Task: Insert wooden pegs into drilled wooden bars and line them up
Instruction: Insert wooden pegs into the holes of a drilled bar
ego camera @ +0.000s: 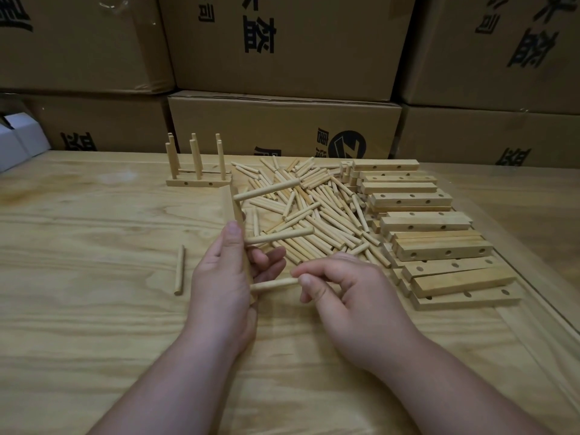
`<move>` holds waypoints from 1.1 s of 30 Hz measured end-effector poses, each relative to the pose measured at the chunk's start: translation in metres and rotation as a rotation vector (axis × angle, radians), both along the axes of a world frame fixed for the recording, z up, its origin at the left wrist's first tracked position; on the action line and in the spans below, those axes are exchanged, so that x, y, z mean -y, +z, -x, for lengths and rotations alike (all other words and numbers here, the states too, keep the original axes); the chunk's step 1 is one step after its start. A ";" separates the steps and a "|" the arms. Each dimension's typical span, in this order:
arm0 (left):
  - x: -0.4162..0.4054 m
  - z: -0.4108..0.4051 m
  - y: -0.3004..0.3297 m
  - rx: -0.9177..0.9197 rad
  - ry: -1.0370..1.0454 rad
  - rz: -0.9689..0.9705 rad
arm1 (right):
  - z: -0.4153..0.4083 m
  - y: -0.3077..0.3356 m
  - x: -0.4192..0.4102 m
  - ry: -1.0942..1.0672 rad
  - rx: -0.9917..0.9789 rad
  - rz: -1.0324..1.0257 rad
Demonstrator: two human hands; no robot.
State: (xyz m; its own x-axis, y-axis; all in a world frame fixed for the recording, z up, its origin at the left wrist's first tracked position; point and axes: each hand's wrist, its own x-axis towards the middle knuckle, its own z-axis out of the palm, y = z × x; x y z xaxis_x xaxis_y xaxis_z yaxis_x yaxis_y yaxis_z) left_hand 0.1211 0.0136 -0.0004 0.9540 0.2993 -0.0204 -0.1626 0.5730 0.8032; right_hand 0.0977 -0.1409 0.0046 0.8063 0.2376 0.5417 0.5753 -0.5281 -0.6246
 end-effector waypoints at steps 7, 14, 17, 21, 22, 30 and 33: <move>0.002 0.003 -0.004 0.036 -0.003 -0.051 | -0.006 -0.005 0.007 -0.009 -0.337 -0.127; 0.001 0.004 0.000 0.018 0.020 -0.045 | 0.000 -0.004 0.000 -0.043 -0.052 -0.021; 0.001 0.005 0.001 -0.006 -0.016 -0.018 | 0.003 -0.005 -0.005 0.009 -0.008 -0.111; -0.002 0.004 0.001 -0.103 -0.221 0.049 | 0.011 -0.011 -0.013 0.193 -0.103 -0.437; -0.003 0.004 0.002 -0.115 -0.264 0.068 | 0.010 -0.011 -0.011 0.157 -0.092 -0.494; -0.010 0.006 0.003 -0.084 -0.554 -0.018 | -0.015 -0.004 0.018 -0.268 0.006 -0.519; -0.006 0.008 0.000 -0.007 -0.560 -0.159 | -0.013 -0.006 0.015 -0.217 0.076 -0.382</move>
